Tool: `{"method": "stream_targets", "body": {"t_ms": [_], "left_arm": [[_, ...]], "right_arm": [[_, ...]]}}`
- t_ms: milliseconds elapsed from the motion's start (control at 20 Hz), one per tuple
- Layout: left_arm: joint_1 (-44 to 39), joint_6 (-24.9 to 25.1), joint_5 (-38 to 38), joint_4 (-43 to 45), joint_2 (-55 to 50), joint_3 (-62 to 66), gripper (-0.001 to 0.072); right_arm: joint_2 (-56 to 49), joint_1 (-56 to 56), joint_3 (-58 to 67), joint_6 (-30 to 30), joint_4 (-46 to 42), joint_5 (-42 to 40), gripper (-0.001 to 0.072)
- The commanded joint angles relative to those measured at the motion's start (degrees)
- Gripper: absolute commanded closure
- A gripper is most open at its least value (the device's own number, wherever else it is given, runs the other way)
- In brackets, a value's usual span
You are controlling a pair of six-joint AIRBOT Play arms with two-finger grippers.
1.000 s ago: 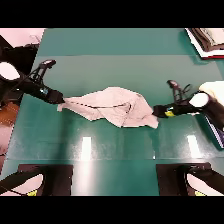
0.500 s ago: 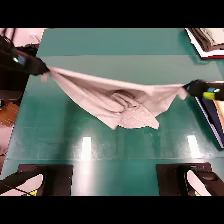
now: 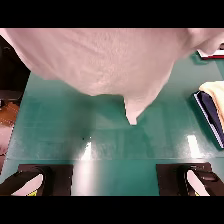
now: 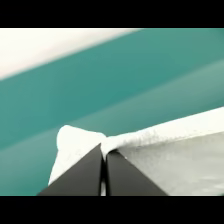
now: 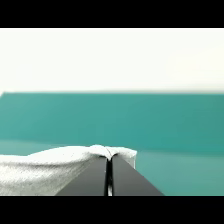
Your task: Fold the shirts.
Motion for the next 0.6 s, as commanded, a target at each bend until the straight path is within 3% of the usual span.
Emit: {"method": "stream_targets", "body": {"t_ms": [0, 250, 550], "left_arm": [[0.0, -0.2, 4.0, 0.1, 6.7, 1.6, 0.0684], [0.0, -0.2, 7.0, -1.2, 13.2, 1.7, 0.0684], [0.0, -0.2, 5.6, -4.0, 12.3, -7.1, 0.0685]], "right_arm": [[0.0, 0.0, 9.7, -1.5, -0.2, -1.0, 0.07], [-0.7, 0.0, 21.2, -1.4, -7.7, 1.0, 0.0701], [-11.1, 0.0, 32.4, 1.6, -8.9, 16.6, 0.0702]]}}
